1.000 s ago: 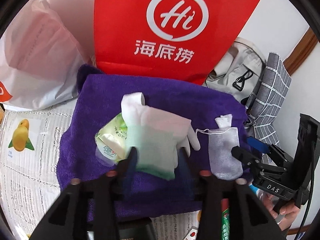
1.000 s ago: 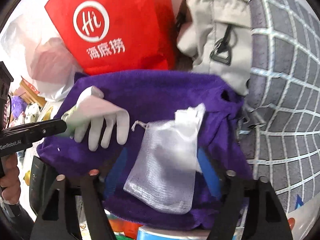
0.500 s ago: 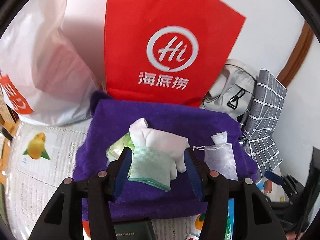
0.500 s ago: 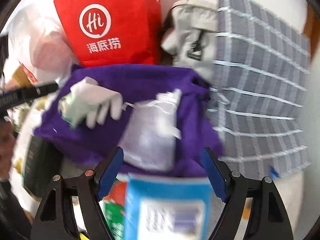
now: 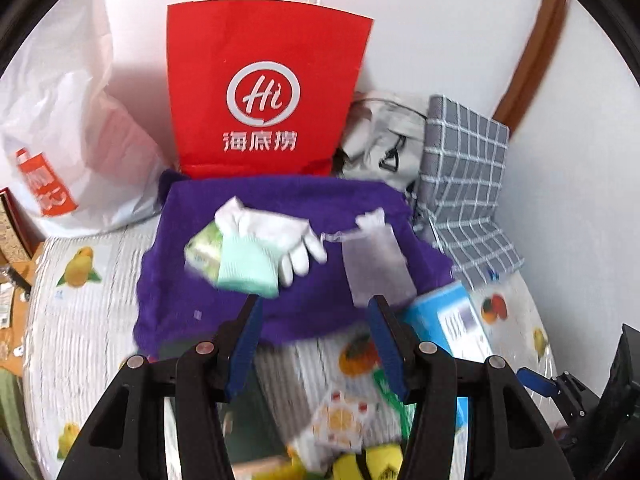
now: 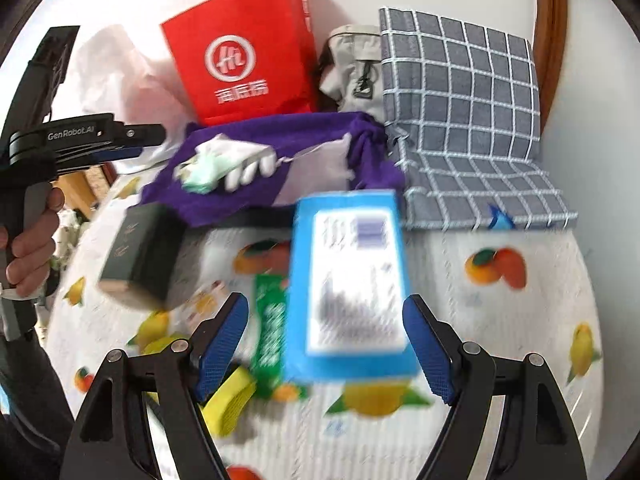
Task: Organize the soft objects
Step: 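Withdraw both open grippers from the purple towel back over the bed, then grasp the yellow-and-black pouch by its strap with the right gripper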
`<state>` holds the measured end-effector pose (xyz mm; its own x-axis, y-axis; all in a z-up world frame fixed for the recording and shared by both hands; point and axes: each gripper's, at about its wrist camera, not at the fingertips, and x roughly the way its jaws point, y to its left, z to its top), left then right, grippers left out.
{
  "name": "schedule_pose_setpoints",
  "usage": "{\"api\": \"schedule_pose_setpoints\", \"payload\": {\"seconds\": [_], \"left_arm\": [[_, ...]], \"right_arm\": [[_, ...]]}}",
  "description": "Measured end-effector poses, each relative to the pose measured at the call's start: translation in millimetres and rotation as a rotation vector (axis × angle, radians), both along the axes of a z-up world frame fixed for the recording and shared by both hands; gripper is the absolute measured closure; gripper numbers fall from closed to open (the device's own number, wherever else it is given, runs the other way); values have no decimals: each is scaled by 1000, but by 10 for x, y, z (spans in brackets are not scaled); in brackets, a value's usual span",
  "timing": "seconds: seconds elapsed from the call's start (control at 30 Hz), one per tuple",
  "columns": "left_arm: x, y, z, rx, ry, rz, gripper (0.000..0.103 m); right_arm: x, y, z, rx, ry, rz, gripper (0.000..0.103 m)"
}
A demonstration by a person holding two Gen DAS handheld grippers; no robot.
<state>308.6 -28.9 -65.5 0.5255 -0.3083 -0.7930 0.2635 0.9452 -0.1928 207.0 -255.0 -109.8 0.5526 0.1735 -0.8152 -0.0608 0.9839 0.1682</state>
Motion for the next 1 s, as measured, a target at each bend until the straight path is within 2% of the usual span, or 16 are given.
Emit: {"api": "schedule_pose_setpoints", "payload": {"seconds": [0.23,0.47,0.6,0.7,0.83,1.0], "left_arm": [[-587,238,-99,45,24,24,51],[-1060,469,-263,61,63,55,51],[-1213,634,-346,51,81,95,51],[-1269,767,-417,43,96,126,51],[-1282,880,-509,53,112,149,51],[-1260,935,-595,73,114,156,51]], "right_arm": [[-489,138,-120,80,-2,32,23],[-797,496,-168,9,-52,81,25],[-805,807,-199,-46,-96,159,25],[-715,1039,-274,-105,-92,216,26],[-593,1177,-393,-119,-68,250,31],[-508,1299,-519,-144,-44,282,31]]}}
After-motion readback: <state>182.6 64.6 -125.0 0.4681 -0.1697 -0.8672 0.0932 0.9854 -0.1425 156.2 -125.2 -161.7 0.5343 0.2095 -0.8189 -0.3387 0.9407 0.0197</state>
